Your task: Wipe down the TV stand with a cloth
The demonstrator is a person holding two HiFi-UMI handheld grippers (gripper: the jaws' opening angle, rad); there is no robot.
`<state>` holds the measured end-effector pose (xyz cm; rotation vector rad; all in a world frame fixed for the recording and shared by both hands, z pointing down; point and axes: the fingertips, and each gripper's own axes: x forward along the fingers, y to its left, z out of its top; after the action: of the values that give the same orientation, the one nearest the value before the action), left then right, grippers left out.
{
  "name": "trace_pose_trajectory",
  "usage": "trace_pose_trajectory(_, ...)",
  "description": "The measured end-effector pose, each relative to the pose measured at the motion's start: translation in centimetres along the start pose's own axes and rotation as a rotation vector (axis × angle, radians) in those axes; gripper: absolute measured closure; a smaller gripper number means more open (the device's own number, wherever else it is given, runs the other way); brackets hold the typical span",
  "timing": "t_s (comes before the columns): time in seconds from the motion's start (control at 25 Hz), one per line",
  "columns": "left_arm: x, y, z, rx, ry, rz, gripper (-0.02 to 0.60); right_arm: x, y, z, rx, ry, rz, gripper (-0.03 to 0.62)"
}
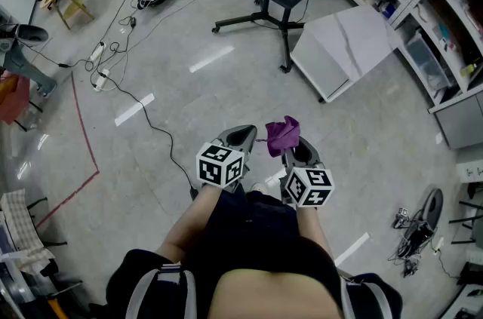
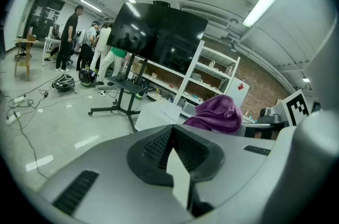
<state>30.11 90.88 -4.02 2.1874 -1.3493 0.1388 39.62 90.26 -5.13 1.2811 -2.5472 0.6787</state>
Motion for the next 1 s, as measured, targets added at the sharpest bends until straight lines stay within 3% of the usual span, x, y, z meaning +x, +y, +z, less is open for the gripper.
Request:
trace_pose_trajectory(0.32,1.8,-3.2,-0.5,0.005,-0.011,0.008,0.575,-1.9,-4.0,-0.5,0.018,0.001,-0.022,0.496)
trace_pose_trajectory(0.64,4.6,-1.3,1.0,-0.001,-0.009,0.033,0.575,0.7,-6.1,1.5,0.01,-0.018,-0.013,0.496)
trace_pose_trajectory(1.0,9.4,3.1,6.1,0.0,-0.005,0.019,0.575,7.6,-7.7,7.0,-0.02,-0.039,-0.019,0.496)
